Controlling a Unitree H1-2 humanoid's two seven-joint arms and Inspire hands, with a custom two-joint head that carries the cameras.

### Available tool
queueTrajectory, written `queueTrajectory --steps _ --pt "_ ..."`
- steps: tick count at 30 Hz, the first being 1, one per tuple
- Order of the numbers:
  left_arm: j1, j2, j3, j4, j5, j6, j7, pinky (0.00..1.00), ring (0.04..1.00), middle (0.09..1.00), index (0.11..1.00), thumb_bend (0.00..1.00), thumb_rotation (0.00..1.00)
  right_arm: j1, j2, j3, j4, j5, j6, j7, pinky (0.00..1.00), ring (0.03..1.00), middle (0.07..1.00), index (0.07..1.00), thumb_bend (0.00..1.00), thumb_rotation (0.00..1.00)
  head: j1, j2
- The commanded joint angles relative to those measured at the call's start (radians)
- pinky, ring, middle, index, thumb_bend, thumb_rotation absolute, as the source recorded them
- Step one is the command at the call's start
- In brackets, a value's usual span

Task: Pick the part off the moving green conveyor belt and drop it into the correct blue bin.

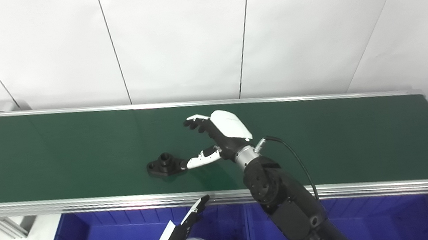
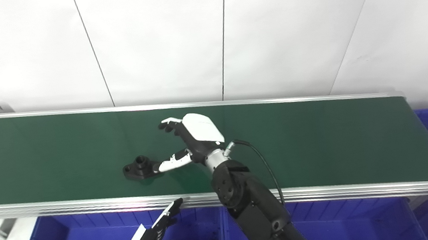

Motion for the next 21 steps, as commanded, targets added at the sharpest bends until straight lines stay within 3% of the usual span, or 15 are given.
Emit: queueTrajectory --steps 1,14,21 --pt "-0.023 0.000 -0.004 -0.012 0.002 -0.042 -0.004 0.93 0.978 0.993 0.966 0.65 0.80 -0.059 0.000 0.010 0.003 -0.014 -0.039 -0.027 0.69 0.758 0.782 0.787 0.85 0.34 0.005 0.001" --pt "-0.018 -0.012 -0.007 -0.020 0.030 -0.042 0.002 0.92 0.977 0.992 0.966 0.63 0.78 -0.120 -0.012 0.104 0.148 -0.065 -0.047 -0.058 0.71 0.753 0.782 0.794 0.84 0.27 0.020 0.010" --pt "-0.020 -0.020 -0.011 -0.019 0.049 -0.042 0.020 0.93 0.979 0.990 0.962 0.63 0.79 -0.144 -0.019 0.126 0.224 -0.073 -0.062 -0.088 0.70 0.741 0.770 0.787 0.83 0.25 0.027 0.013"
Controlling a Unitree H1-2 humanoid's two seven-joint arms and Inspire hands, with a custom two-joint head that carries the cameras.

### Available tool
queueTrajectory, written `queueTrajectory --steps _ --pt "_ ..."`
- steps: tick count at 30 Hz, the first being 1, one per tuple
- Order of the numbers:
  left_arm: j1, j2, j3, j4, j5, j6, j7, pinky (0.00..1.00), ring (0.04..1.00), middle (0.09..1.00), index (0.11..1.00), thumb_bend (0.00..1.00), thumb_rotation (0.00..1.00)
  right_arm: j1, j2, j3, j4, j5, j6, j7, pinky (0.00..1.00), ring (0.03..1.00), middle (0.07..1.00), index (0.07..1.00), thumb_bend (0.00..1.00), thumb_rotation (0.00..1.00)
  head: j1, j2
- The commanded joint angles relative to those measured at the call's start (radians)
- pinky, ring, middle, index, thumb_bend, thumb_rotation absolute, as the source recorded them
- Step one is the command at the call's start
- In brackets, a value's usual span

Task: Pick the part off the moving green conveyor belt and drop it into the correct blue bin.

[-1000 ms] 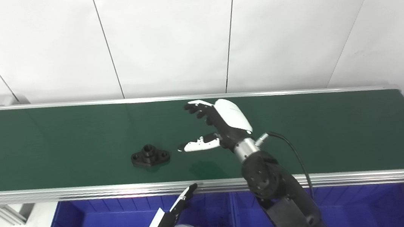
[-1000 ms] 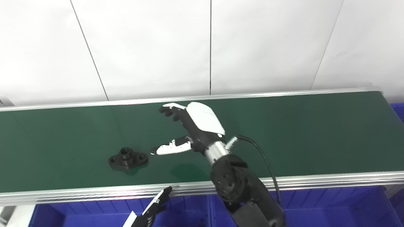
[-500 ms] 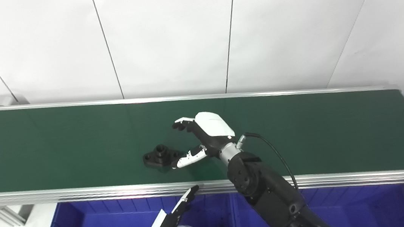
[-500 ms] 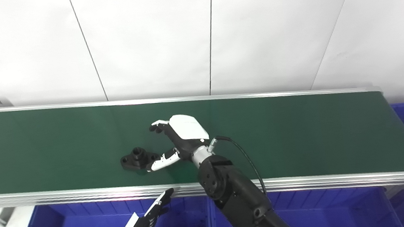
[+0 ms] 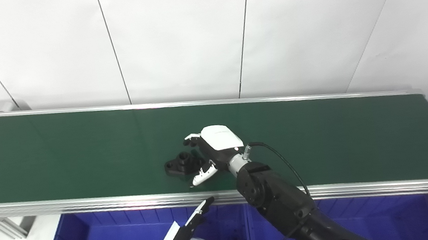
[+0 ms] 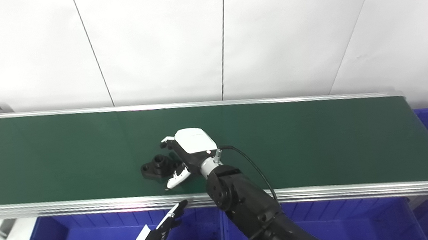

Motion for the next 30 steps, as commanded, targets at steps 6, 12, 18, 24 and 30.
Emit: queueTrajectory --steps 6,12,18,24,30 --pt "-0.020 -0.017 -0.010 -0.016 0.004 -0.042 0.027 0.93 0.975 0.987 0.962 0.63 0.79 -0.063 -0.016 0.026 0.036 -0.018 -0.068 -0.054 0.68 0.735 0.762 0.777 0.81 0.25 0.004 0.006" --pt "-0.019 -0.024 -0.006 -0.017 -0.004 -0.040 0.022 0.92 0.975 0.993 0.966 0.65 0.79 -0.048 -0.031 0.047 0.047 -0.023 -0.068 -0.054 0.61 0.675 0.706 0.721 0.78 0.16 -0.004 0.012" --pt "-0.016 -0.030 0.005 -0.026 -0.002 -0.034 0.014 0.91 0.971 0.990 0.956 0.66 0.80 -0.023 -0.041 0.063 0.042 -0.020 -0.063 -0.048 0.50 0.590 0.656 0.699 0.72 0.12 -0.004 0.020" --pt "-0.012 -0.038 0.015 -0.032 -0.013 -0.031 0.001 0.92 0.974 0.990 0.951 0.67 0.79 -0.006 -0.048 0.080 0.053 -0.026 -0.106 -0.100 0.32 0.409 0.445 0.552 0.53 0.01 -0.001 0.023" --pt "-0.011 -0.040 0.019 -0.034 -0.005 -0.034 0.002 0.92 0.971 0.987 0.950 0.66 0.80 0.002 -0.052 0.090 0.051 -0.034 -0.109 -0.126 0.18 0.242 0.419 0.503 0.52 0.00 -0.005 0.025"
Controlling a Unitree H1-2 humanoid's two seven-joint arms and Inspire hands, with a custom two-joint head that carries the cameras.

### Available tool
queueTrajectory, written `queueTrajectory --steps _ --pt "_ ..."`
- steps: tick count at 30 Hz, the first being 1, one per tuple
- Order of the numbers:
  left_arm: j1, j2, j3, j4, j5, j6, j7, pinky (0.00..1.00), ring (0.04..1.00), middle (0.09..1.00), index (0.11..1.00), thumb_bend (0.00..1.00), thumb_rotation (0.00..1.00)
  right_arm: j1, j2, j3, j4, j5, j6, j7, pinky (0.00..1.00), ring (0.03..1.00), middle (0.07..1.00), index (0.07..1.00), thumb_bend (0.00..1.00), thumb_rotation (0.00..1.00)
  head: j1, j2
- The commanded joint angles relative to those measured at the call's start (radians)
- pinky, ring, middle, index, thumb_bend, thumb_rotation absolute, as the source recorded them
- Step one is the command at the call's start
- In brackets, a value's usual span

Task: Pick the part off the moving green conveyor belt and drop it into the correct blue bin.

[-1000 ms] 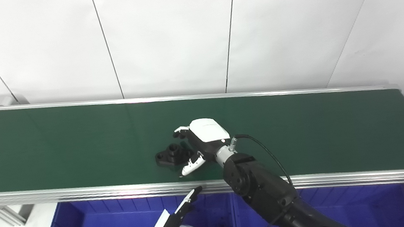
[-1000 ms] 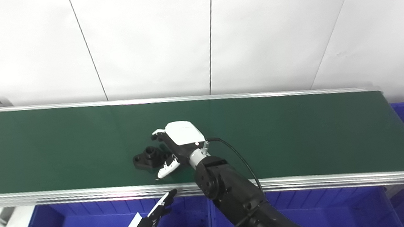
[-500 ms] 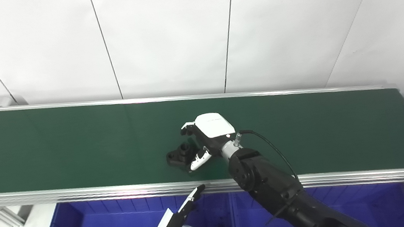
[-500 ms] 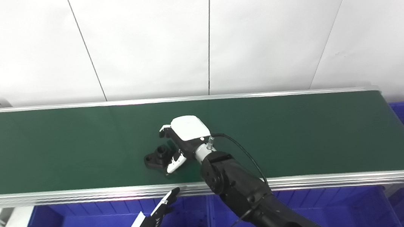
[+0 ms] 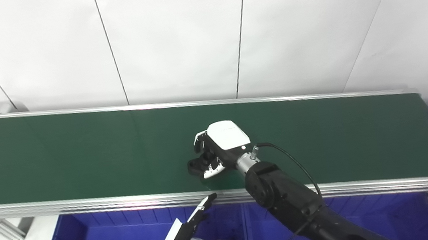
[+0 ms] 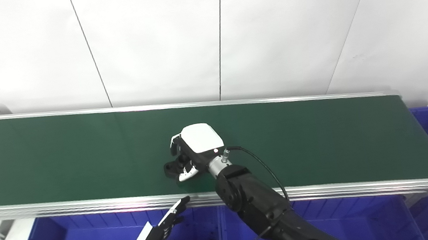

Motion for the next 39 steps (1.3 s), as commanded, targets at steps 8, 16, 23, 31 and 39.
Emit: queueTrajectory --steps 8,16,23,31,39 --pt "-0.016 -0.013 0.006 -0.020 0.003 -0.033 0.003 0.92 0.973 0.987 0.952 0.66 0.80 0.007 -0.008 0.030 -0.032 -0.030 -0.012 0.029 0.17 0.243 0.421 0.501 0.52 0.00 -0.002 -0.003" --pt "-0.016 -0.013 0.004 -0.020 0.004 -0.034 -0.001 0.92 0.975 0.992 0.961 0.65 0.79 0.041 -0.027 -0.016 -0.174 -0.013 -0.005 0.056 0.23 0.298 0.475 0.489 0.53 0.00 -0.006 0.000" --pt "-0.016 -0.008 -0.004 -0.028 0.014 -0.038 -0.003 0.92 0.980 0.994 0.969 0.65 0.82 0.121 -0.041 -0.129 -0.468 -0.007 0.065 0.126 0.24 0.310 0.477 0.491 0.52 0.00 -0.014 0.012" --pt "-0.001 -0.015 0.000 -0.047 0.002 -0.032 -0.011 0.91 0.971 0.988 0.961 0.64 0.80 0.248 -0.051 -0.261 -0.768 -0.014 0.125 0.168 0.20 0.285 0.477 0.489 0.53 0.00 -0.015 0.028" --pt "0.022 -0.010 0.002 -0.094 -0.003 -0.009 -0.025 0.89 0.966 0.989 0.957 0.65 0.81 0.438 -0.077 -0.370 -0.901 0.037 0.090 0.150 0.23 0.319 0.456 0.514 0.52 0.00 -0.020 0.055"
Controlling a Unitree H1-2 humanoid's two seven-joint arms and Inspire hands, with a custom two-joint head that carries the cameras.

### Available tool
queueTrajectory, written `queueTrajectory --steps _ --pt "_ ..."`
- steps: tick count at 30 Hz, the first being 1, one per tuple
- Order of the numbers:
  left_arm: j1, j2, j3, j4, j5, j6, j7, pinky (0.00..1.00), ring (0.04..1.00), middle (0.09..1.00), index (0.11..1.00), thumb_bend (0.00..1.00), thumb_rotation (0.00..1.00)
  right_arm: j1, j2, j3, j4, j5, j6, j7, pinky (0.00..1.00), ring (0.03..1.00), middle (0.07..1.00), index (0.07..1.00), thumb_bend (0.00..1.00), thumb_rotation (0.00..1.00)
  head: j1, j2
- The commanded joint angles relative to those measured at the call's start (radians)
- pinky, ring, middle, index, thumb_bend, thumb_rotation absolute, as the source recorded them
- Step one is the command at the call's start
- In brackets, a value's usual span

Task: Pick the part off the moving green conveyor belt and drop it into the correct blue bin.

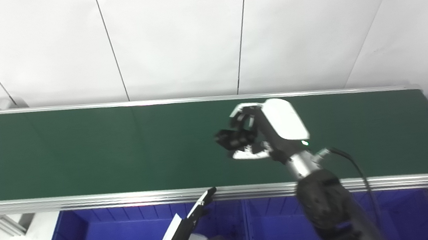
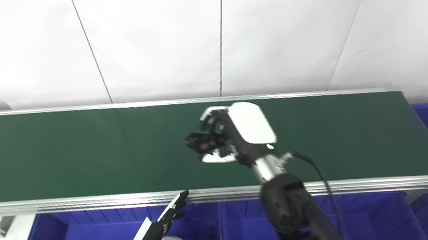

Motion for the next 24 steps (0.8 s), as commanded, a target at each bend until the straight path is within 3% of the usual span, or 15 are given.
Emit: queueTrajectory --steps 1,7,11,13,17,20,23,24 --pt "0.000 -0.007 0.000 -0.042 -0.009 -0.017 -0.006 0.89 0.965 0.989 0.957 0.65 0.82 0.034 -0.004 -0.021 -0.060 0.004 -0.017 -0.022 0.24 0.326 0.470 0.499 0.52 0.00 -0.002 0.008" --pt "0.023 -0.005 0.006 -0.090 -0.033 0.005 -0.025 0.88 0.966 0.984 0.939 0.63 0.79 0.212 -0.016 -0.077 -0.102 0.021 -0.026 -0.044 0.24 0.340 0.450 0.520 0.52 0.00 -0.017 0.045" --pt "0.030 -0.001 0.012 -0.121 -0.051 0.023 -0.044 0.88 0.964 0.986 0.938 0.63 0.79 0.320 -0.005 -0.116 -0.078 0.051 -0.050 -0.094 0.24 0.330 0.478 0.490 0.53 0.00 -0.030 0.071" --pt "0.031 0.002 0.017 -0.133 -0.056 0.029 -0.051 0.89 0.962 0.983 0.938 0.61 0.78 0.355 -0.006 -0.122 -0.054 0.051 -0.067 -0.122 0.28 0.371 0.441 0.533 0.52 0.00 -0.039 0.088" --pt "0.035 0.007 0.025 -0.162 -0.059 0.053 -0.056 0.87 0.958 0.981 0.934 0.61 0.79 0.397 -0.003 -0.125 0.043 0.035 -0.113 -0.220 0.34 0.441 0.461 0.524 0.52 0.00 -0.046 0.108" --pt "0.037 0.012 0.030 -0.185 -0.065 0.074 -0.064 0.89 0.961 0.980 0.935 0.62 0.79 0.405 -0.009 -0.112 0.124 0.010 -0.158 -0.298 0.29 0.392 0.436 0.537 0.52 0.00 -0.046 0.129" --pt "0.041 0.014 0.035 -0.205 -0.064 0.090 -0.070 0.89 0.964 0.978 0.936 0.62 0.79 0.404 -0.009 -0.103 0.155 0.030 -0.144 -0.275 0.26 0.341 0.467 0.501 0.52 0.00 -0.046 0.135" --pt "0.042 0.016 0.037 -0.208 -0.064 0.093 -0.072 0.89 0.965 0.978 0.938 0.62 0.79 0.405 -0.008 -0.099 0.153 0.041 -0.125 -0.248 0.34 0.414 0.454 0.521 0.52 0.00 -0.049 0.139"
